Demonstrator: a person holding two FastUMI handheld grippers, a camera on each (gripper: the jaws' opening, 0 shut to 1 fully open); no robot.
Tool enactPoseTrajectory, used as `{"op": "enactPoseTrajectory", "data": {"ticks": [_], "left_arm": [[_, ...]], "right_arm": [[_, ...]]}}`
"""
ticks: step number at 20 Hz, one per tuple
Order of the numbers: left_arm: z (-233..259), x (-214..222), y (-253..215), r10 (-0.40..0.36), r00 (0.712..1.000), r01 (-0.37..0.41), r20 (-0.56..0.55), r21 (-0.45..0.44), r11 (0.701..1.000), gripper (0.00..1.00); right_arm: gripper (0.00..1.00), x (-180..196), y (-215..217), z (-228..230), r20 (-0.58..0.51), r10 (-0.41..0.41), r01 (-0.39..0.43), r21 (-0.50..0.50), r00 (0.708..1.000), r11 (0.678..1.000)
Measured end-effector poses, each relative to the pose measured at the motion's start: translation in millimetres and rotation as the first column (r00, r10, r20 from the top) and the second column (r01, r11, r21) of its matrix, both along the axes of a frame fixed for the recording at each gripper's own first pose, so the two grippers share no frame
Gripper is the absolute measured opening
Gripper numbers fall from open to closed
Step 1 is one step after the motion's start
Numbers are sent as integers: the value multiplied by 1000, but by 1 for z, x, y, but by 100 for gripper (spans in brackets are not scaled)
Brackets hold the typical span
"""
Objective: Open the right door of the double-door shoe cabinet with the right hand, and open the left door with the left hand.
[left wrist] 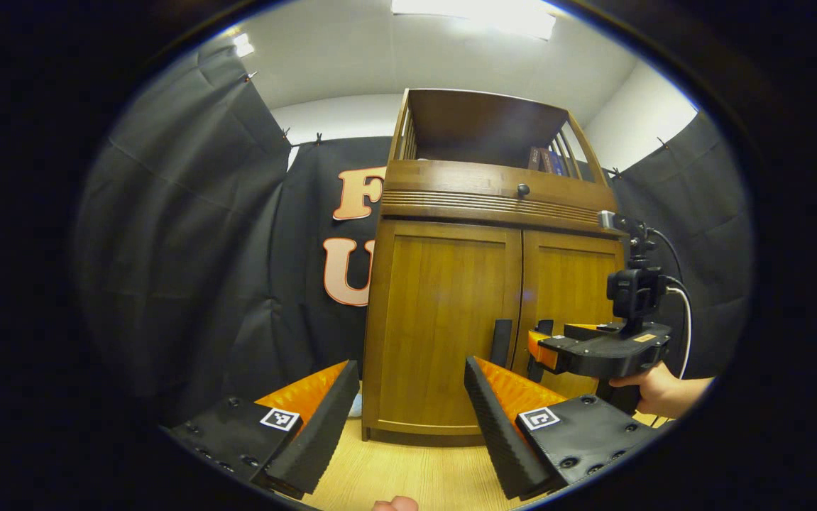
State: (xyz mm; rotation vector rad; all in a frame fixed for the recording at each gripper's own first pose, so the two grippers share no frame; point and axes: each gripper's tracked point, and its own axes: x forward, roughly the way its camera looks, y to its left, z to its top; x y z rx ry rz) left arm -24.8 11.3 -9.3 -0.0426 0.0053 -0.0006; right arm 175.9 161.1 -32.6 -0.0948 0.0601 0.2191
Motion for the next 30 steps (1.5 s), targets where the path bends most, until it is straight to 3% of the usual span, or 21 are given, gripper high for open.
{"op": "enactPoseTrajectory", "data": {"ticks": [3,4,5,9,10,11,12,14,16,17,18,23,30], "left_arm": [[-2,2,11,30,1000,-30,-1,18,999,96],[-2,2,13,36,999,-36,0,18,999,97],[-1,2,14,39,999,-39,2,16,999,97],[3,8,22,56,998,-56,14,47,997,97],[5,10,24,60,998,-61,19,54,997,97],[6,10,27,61,998,-62,20,54,997,96],[5,11,27,55,998,-56,17,49,997,96],[6,10,29,57,998,-58,22,40,998,96],[7,8,33,69,997,-70,22,51,996,96],[6,8,35,73,997,-74,23,57,996,96],[5,8,35,72,997,-73,19,57,996,96],[5,6,30,44,999,-45,10,38,998,96],[-3,-8,24,61,998,-60,-12,34,998,97]], "right_arm": [[75,8,-5,-4,-1,-27,27,15,1000,1000],[63,12,-6,-4,-1,-32,32,25,1000,999],[67,17,-7,-5,-9,-32,32,34,999,999],[60,33,-8,-19,-67,-29,36,104,997,994],[46,37,-5,-20,-71,-24,32,114,997,993],[48,39,-6,-21,-70,-37,45,110,997,993],[36,39,-7,-20,-61,-51,57,104,997,993],[39,40,-6,-22,-47,-66,70,101,997,992],[26,41,-7,-21,-27,-55,57,79,998,995],[33,40,-7,-22,-24,-49,51,80,999,996],[27,40,-7,-22,-22,-40,42,84,999,996],[19,39,-6,-24,-37,-5,8,99,999,995],[22,11,-11,-21,-60,41,-36,78,997,996]]}}
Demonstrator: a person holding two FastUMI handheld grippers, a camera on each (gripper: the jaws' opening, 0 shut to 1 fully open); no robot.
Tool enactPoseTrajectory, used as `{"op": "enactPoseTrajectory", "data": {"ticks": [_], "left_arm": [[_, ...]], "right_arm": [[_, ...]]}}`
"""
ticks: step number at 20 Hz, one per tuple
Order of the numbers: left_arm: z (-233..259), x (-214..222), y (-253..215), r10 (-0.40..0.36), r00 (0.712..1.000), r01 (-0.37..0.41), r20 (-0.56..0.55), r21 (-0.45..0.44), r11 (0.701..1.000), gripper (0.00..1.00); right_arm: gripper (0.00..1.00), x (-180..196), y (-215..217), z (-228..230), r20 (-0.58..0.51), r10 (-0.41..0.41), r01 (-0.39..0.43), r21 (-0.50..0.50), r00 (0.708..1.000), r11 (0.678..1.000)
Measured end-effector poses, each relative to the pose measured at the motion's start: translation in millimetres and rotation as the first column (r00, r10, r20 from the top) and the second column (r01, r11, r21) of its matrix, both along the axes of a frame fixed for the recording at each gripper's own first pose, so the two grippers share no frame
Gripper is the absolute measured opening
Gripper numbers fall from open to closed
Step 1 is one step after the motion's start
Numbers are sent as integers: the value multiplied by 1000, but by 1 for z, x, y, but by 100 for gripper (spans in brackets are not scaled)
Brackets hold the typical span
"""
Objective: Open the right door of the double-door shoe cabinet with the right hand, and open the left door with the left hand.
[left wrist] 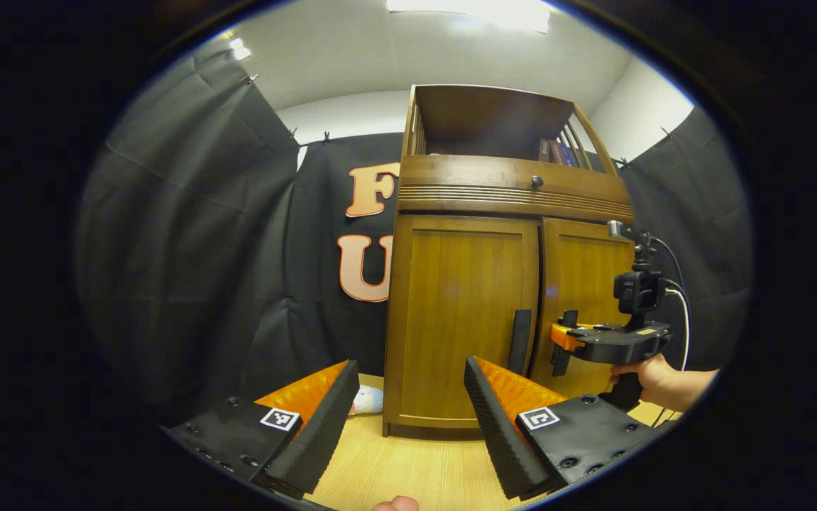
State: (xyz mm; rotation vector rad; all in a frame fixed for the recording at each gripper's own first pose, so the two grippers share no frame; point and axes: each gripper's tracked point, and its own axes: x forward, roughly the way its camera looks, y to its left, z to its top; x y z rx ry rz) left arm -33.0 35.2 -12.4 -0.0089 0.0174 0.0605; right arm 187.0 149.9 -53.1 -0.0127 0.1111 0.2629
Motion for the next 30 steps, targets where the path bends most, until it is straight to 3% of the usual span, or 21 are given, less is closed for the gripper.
{"op": "enactPoseTrajectory", "data": {"ticks": [8,14,20,21,25,30], "left_arm": [[5,-6,-3,22,1000,-23,18,7,1000,97],[4,-2,-10,7,1000,-7,19,-10,1000,97],[-1,1,-22,-24,1000,24,0,-8,1000,97],[-3,1,-26,-31,1000,31,-5,-14,999,97],[-5,4,-36,-41,999,40,-16,-39,998,97],[-4,5,-44,-44,999,44,-7,-14,999,97]], "right_arm": [[22,-56,-23,11,-10,17,-16,23,1000,1000],[22,-102,-59,18,-10,-66,66,-18,998,998],[21,-143,-114,25,-13,-125,125,4,992,992],[17,-151,-123,26,-5,-132,132,4,991,991],[14,-163,-147,26,-5,-145,145,33,989,989],[14,-170,-168,27,10,-157,157,-3,988,988]]}}
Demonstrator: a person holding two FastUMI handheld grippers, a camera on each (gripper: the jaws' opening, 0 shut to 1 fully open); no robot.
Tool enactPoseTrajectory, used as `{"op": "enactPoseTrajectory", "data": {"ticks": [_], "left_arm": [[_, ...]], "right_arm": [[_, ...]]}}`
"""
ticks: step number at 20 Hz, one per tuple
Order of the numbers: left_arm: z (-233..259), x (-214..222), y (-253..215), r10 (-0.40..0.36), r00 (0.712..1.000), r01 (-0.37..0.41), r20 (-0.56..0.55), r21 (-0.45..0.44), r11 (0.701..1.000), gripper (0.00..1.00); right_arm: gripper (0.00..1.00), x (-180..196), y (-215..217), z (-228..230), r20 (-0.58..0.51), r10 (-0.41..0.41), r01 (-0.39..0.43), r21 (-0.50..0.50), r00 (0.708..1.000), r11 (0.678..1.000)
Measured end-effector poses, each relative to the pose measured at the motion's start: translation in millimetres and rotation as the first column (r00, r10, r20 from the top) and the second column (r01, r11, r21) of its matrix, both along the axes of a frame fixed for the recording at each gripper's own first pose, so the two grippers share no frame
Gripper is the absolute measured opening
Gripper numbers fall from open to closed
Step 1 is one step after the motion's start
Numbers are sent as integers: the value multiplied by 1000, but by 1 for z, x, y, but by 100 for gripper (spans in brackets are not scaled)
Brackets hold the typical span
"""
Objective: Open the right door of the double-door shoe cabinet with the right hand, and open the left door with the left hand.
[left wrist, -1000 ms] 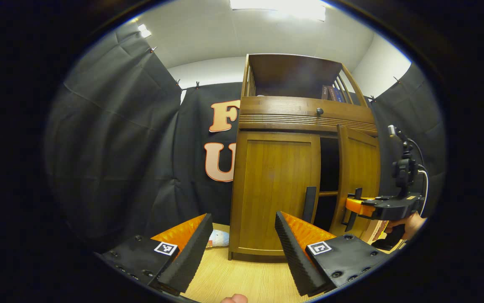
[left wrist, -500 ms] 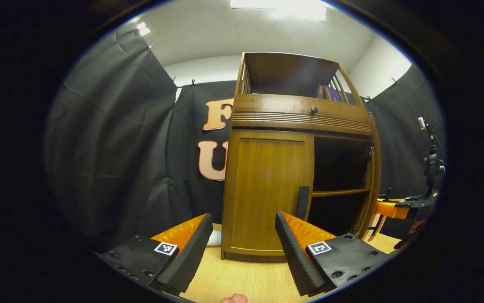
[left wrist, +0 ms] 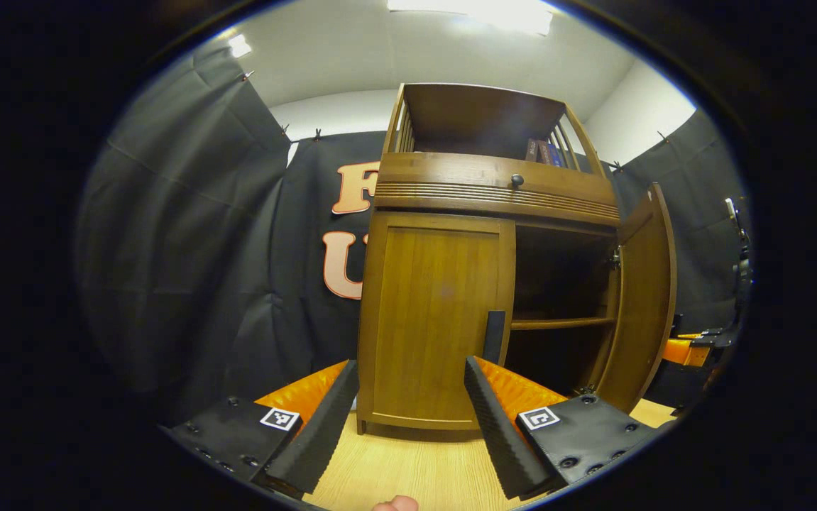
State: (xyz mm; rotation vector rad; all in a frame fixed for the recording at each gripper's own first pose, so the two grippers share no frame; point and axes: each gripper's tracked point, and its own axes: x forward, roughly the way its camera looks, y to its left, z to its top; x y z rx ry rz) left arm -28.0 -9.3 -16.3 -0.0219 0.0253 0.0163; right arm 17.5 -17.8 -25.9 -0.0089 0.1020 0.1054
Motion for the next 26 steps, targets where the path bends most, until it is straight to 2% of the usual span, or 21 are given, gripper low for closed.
{"op": "enactPoseTrajectory", "data": {"ticks": [5,6,10,11,12,14,15,17,18,26], "left_arm": [[-9,-1,-12,-4,1000,4,-24,-20,1000,98],[-10,-1,-13,-6,1000,6,-26,-15,1000,98],[-15,-6,-17,-2,1000,2,-28,-2,1000,97],[-15,-5,-18,-1,1000,1,-27,-3,1000,97],[-16,-6,-18,0,1000,0,-27,-4,1000,97],[-20,-6,-20,-1,999,1,-33,-5,1000,98],[-21,-6,-20,-1,999,1,-37,-6,1000,98],[-25,-7,-20,-2,999,2,-42,-9,1000,96],[-25,-7,-22,-7,999,6,-48,-13,1000,98],[-25,-8,-20,-22,999,21,-34,-26,999,97]], "right_arm": [[13,-4,-24,1,-19,-25,25,14,1000,1000],[10,-7,-29,3,-14,-28,28,5,1000,1000],[10,-8,-53,4,-8,-52,51,-15,999,999],[14,-9,-63,4,-2,-68,68,-20,998,997],[5,-9,-71,6,1,-76,76,-30,997,997],[3,-8,-81,7,2,-80,80,-42,997,996],[8,-9,-85,7,2,-75,75,-49,997,996],[8,-7,-92,8,-2,-46,46,-61,999,997],[2,-7,-96,8,-2,-33,33,-72,999,997],[3,-2,-126,6,-8,73,-73,-40,997,997]]}}
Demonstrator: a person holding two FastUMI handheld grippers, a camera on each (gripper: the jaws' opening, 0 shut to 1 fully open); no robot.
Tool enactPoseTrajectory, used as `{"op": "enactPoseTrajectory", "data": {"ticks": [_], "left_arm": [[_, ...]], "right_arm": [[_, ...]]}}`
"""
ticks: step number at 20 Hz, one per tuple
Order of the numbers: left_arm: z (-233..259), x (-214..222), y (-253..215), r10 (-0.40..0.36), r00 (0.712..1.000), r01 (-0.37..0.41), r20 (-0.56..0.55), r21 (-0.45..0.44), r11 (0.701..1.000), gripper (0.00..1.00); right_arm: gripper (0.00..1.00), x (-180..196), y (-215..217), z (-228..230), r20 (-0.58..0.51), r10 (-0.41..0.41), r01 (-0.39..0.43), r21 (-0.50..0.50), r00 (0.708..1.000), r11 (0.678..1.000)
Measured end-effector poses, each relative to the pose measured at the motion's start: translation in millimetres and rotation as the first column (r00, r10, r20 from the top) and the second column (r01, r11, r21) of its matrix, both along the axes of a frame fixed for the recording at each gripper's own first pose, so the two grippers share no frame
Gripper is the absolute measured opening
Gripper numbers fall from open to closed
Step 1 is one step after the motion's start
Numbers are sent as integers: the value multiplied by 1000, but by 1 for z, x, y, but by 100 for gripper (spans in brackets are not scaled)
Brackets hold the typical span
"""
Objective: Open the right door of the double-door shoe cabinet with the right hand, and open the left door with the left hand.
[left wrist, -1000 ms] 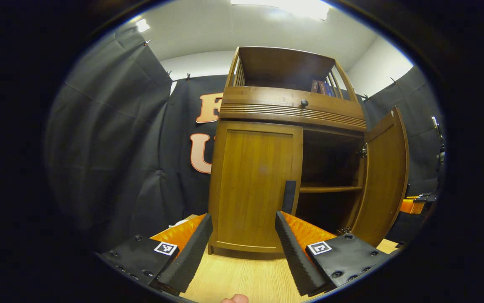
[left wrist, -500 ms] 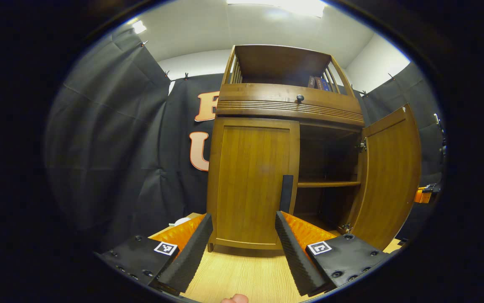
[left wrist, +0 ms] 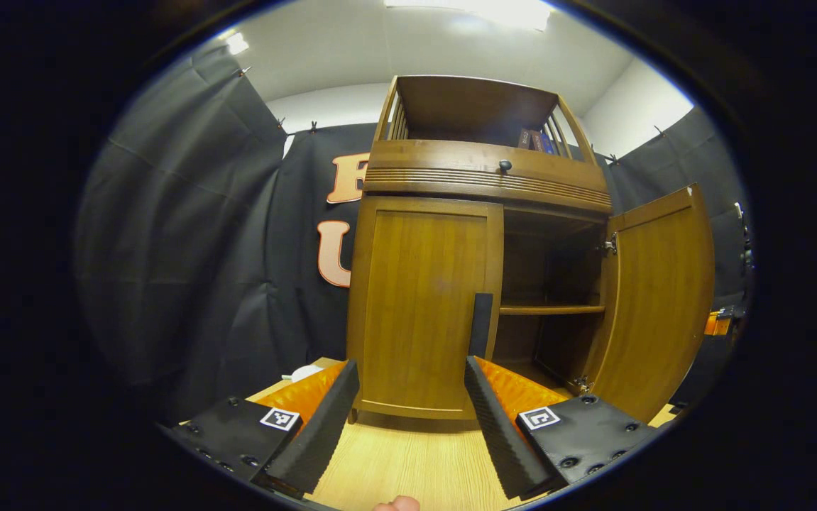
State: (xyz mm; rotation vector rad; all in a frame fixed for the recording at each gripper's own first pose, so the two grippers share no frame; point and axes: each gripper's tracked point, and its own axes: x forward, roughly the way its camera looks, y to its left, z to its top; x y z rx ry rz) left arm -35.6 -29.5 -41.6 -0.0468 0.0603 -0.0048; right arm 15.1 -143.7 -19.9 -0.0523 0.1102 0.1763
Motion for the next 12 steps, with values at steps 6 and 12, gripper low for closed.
{"op": "enactPoseTrajectory", "data": {"ticks": [6,12], "left_arm": [[-1,-2,4,1,1000,-1,4,-9,1000,98],[-5,1,6,6,1000,-6,-8,-5,1000,97]], "right_arm": [[2,6,-21,-2,-5,33,-32,106,999,994],[3,-9,-25,-12,-30,15,-14,52,999,999]]}}
